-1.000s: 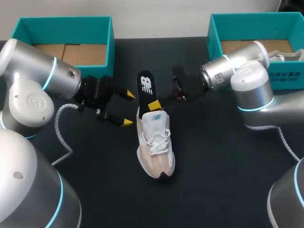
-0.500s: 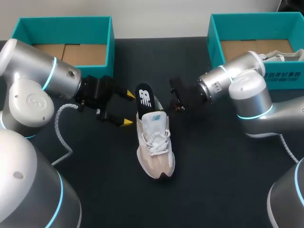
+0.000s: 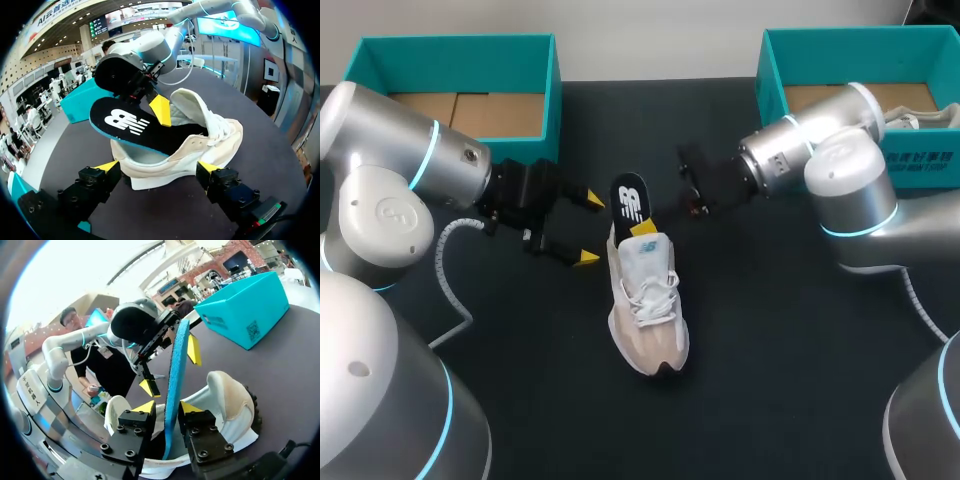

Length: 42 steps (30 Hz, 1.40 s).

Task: Take the shoe out of the shoebox, open the shoe tongue, remove and reinsert the insole, then place the shoe into the shoebox

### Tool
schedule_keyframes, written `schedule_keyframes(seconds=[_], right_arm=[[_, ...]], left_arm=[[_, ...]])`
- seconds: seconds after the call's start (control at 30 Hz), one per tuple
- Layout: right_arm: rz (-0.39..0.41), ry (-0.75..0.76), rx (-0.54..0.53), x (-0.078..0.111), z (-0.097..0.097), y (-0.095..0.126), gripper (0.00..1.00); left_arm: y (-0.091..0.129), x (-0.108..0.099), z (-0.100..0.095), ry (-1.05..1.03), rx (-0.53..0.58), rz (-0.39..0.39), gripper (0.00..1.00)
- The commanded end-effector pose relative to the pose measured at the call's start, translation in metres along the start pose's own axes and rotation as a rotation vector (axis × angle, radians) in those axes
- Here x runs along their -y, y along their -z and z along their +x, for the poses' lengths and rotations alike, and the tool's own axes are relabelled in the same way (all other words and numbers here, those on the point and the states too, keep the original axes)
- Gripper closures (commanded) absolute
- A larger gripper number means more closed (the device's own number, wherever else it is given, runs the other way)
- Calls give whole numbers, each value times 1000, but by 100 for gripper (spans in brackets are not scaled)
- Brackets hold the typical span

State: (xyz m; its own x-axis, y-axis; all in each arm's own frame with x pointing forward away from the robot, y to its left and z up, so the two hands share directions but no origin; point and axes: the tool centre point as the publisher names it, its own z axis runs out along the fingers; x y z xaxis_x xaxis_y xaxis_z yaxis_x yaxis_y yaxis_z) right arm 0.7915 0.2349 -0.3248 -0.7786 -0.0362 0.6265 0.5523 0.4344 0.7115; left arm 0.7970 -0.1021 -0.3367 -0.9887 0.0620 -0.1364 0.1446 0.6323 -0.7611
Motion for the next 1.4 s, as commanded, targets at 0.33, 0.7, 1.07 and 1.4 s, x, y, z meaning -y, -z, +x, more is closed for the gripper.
schedule_keyframes(seconds=[0.33, 0.7, 1.07, 1.4], right_arm=[[71, -90, -82, 10, -13, -9, 100], [116, -217, -128, 30, 11, -21, 100], [109, -173, -56, 14, 12, -7, 69], [122, -135, -65, -3, -8, -8, 96]], left_arm=[[-1, 0, 1, 0, 2, -2, 0], [-1, 0, 1, 0, 2, -2, 0], [-1, 0, 1, 0, 2, -2, 0], [-1, 0, 1, 0, 2, -2, 0]])
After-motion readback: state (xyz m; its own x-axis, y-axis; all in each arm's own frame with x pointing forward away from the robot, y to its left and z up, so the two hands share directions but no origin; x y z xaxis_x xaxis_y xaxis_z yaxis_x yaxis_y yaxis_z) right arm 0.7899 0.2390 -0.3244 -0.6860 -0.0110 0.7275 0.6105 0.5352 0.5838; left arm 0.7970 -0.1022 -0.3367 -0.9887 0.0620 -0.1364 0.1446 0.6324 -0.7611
